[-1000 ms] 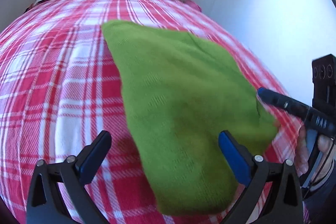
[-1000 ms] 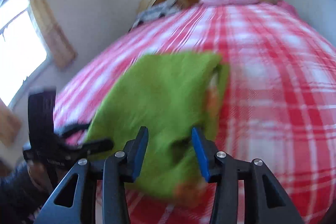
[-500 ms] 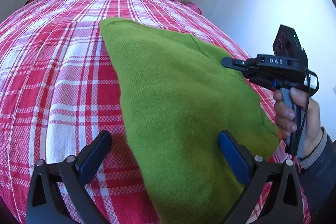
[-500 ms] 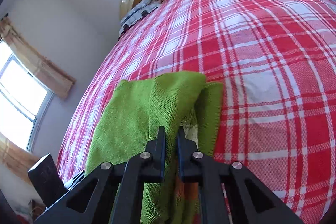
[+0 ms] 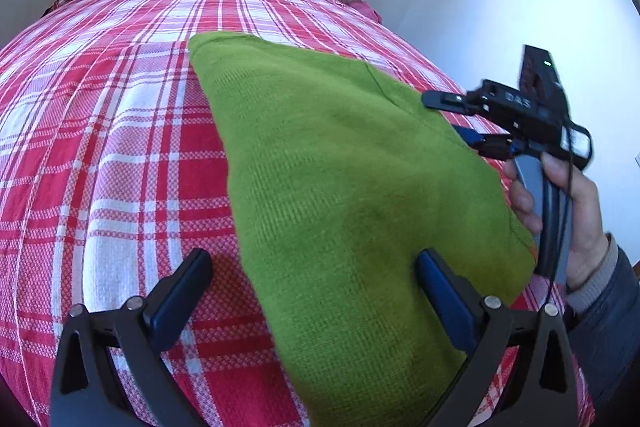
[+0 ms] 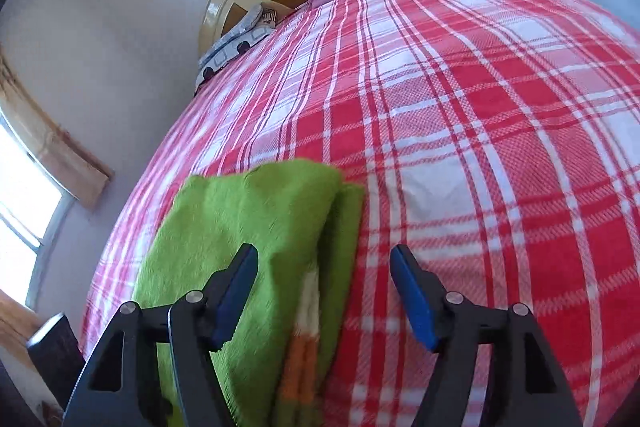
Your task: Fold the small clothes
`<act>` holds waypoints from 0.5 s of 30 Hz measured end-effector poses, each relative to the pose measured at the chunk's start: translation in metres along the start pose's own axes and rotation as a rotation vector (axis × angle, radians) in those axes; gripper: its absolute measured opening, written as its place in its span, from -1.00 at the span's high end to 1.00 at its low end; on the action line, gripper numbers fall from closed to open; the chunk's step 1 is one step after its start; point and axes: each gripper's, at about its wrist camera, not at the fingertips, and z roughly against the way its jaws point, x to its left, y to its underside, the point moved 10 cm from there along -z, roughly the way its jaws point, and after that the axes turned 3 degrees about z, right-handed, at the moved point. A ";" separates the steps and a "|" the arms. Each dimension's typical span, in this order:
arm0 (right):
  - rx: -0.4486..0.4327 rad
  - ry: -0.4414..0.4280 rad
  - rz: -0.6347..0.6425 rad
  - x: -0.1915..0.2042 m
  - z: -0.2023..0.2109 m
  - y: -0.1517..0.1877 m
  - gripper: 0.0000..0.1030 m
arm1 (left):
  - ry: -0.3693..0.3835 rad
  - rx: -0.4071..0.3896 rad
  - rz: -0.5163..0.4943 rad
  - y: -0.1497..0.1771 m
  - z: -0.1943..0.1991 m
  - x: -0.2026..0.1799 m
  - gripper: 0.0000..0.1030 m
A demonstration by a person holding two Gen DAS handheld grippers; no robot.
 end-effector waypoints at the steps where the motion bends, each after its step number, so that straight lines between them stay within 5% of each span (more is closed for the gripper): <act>1: 0.024 -0.018 0.003 0.000 -0.009 0.000 -0.35 | -0.003 0.002 -0.002 0.000 -0.001 0.000 -1.00; 8: 0.038 -0.095 0.007 0.006 -0.030 -0.010 -0.15 | 0.010 0.006 -0.006 -0.001 -0.003 0.000 -0.93; 15: 0.046 -0.190 0.001 0.013 -0.033 -0.003 0.29 | 0.027 0.012 -0.047 0.000 -0.004 -0.010 -0.48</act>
